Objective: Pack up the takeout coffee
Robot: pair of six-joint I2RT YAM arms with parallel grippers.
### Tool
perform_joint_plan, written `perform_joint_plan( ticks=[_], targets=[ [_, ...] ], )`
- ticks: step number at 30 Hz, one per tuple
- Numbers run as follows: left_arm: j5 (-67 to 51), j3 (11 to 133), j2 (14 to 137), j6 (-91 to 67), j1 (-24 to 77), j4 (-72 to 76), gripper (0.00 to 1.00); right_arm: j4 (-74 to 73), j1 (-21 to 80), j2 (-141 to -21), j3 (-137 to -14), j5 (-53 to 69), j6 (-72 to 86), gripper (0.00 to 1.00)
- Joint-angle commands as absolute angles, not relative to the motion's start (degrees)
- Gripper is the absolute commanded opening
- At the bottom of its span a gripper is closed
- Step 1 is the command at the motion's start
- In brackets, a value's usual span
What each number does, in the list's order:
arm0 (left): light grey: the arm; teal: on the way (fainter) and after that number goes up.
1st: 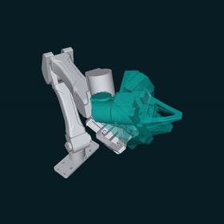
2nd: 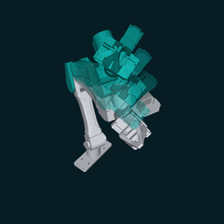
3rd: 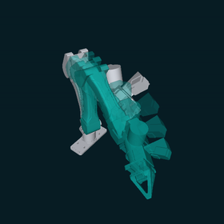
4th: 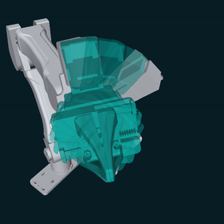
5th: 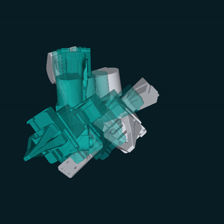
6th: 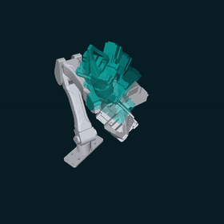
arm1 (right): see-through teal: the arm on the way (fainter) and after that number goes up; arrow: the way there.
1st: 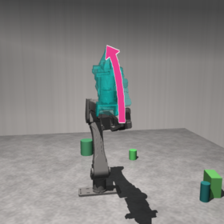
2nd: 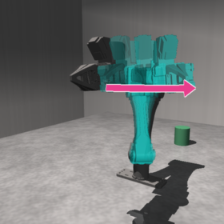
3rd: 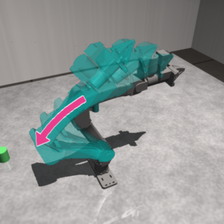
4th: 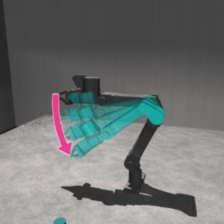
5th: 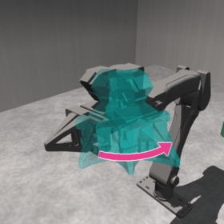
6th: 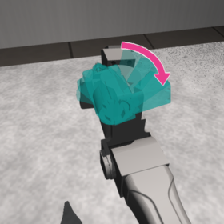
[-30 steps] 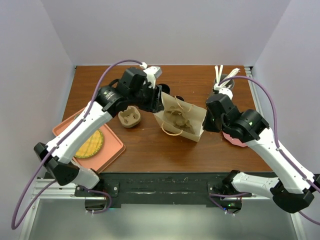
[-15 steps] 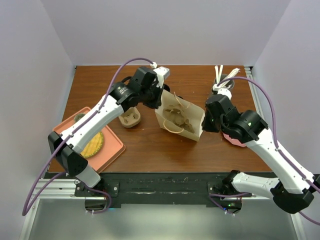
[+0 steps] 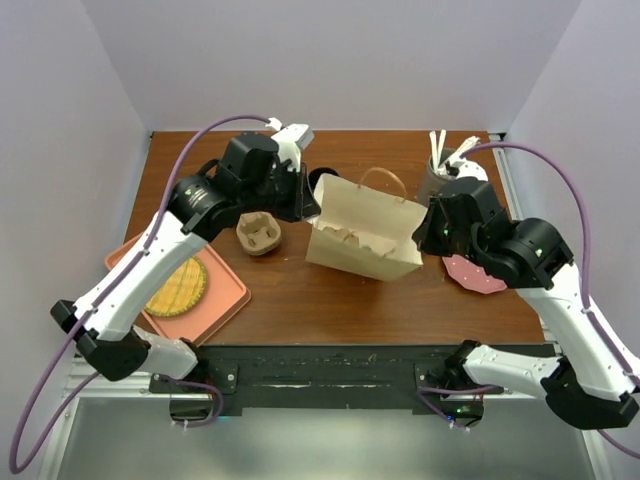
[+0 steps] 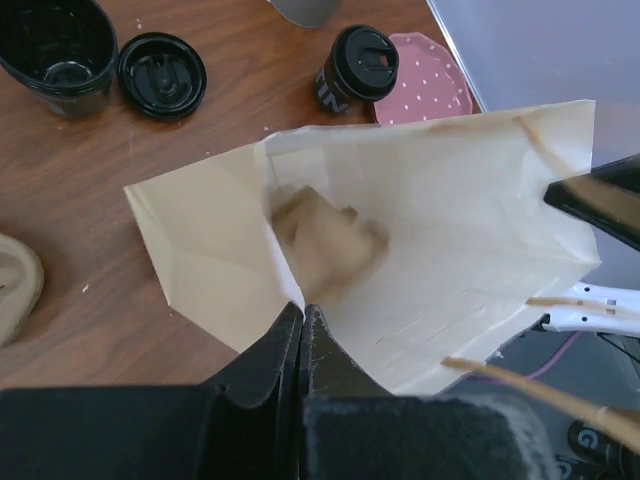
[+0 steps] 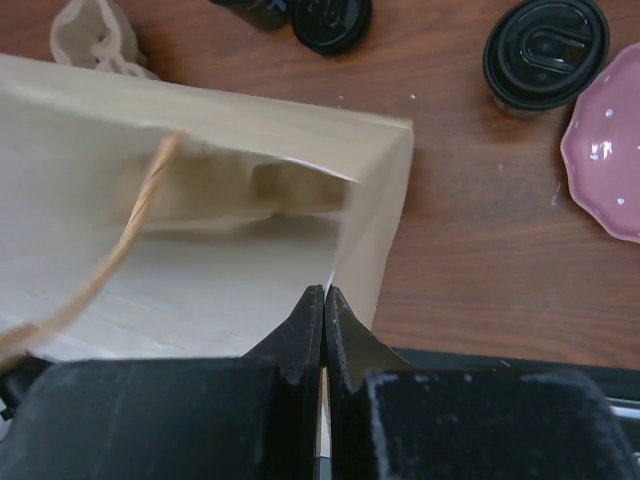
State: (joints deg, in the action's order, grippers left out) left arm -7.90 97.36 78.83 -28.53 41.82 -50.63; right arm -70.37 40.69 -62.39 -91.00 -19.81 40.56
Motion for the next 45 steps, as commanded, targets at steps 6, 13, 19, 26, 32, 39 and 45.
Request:
perform_joint_plan(
  ticks=[6, 13, 19, 26, 32, 39, 45],
  targets=[
    [-10.36, 96.26, 79.82, -26.63, 41.92, -48.8, 0.0, -66.36, 40.43, -62.23, -87.55, -20.04, 39.46, 0.0],
    [-12.39, 78.23, 71.37, -24.09, 42.1, -37.79, 0.0, -61.0, 40.52, -56.95, -78.04, -14.77, 34.04, 0.21],
    [-12.48, 76.73, 72.33, -22.59, 42.19, -35.08, 0.0, -64.24, 40.43, -62.65, -93.76, -12.31, 22.18, 0.31],
    [-16.42, 77.95, 74.44, -20.74, 40.0, -31.29, 0.0, -54.06, 40.52, -65.38, -100.19, 5.34, 5.46, 0.32],
    [-17.58, 74.27, 71.46, -22.06, 39.29, -26.28, 0.0, -47.03, 40.43, -67.24, -97.05, 29.42, -2.02, 0.3],
    [-17.84, 73.48, 71.19, -21.88, 39.11, -25.49, 0.0, -43.76, 44.54, -66.79, -92.28, 29.64, -5.79, 0.26],
    [-18.37, 73.21, 71.46, -22.32, 39.02, -25.58, 0.0, -51.76, 52.2, -71.71, -98.34, 19.71, -13.97, 0.29]
  ],
)
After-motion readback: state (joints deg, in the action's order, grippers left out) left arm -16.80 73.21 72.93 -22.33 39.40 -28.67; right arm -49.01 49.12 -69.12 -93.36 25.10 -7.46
